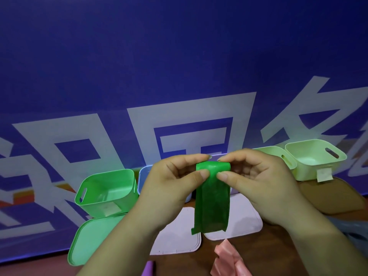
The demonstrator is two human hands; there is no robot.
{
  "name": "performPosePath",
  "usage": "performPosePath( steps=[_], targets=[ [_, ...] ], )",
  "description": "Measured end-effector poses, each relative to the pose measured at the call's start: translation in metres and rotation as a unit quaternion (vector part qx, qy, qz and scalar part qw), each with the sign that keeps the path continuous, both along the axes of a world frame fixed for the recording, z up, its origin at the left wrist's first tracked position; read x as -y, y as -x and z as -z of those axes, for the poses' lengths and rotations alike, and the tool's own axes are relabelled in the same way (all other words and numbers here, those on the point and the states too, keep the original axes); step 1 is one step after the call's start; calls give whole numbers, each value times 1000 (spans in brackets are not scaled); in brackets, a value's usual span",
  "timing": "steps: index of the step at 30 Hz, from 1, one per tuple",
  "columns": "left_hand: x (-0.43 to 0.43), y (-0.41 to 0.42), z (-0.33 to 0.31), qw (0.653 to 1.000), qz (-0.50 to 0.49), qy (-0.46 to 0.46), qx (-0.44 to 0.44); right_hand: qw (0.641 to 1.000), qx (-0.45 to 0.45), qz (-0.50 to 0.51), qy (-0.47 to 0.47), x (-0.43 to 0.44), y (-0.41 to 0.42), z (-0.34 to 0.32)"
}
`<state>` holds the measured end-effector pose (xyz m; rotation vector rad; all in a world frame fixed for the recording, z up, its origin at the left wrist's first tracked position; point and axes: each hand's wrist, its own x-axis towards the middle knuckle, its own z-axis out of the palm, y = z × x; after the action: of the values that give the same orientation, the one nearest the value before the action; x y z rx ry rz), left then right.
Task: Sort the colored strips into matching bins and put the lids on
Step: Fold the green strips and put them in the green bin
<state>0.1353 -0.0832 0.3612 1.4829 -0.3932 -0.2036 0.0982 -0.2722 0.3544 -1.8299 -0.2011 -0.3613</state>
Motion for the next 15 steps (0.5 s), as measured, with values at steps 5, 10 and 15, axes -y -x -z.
performPosePath(
  steps=[5, 10, 15],
  targets=[
    [-2, -2, 9, 999, 13, -5, 38, 1000, -3, -8, -19, -1, 0, -1],
    [-4, -4, 17, 997, 12, 7, 73, 998, -10, -7, -54, -4, -3, 2],
    [-3, -6, 22, 997, -10, 18, 79, 997, -32, -11, -76, -4, -5, 4]
  ],
)
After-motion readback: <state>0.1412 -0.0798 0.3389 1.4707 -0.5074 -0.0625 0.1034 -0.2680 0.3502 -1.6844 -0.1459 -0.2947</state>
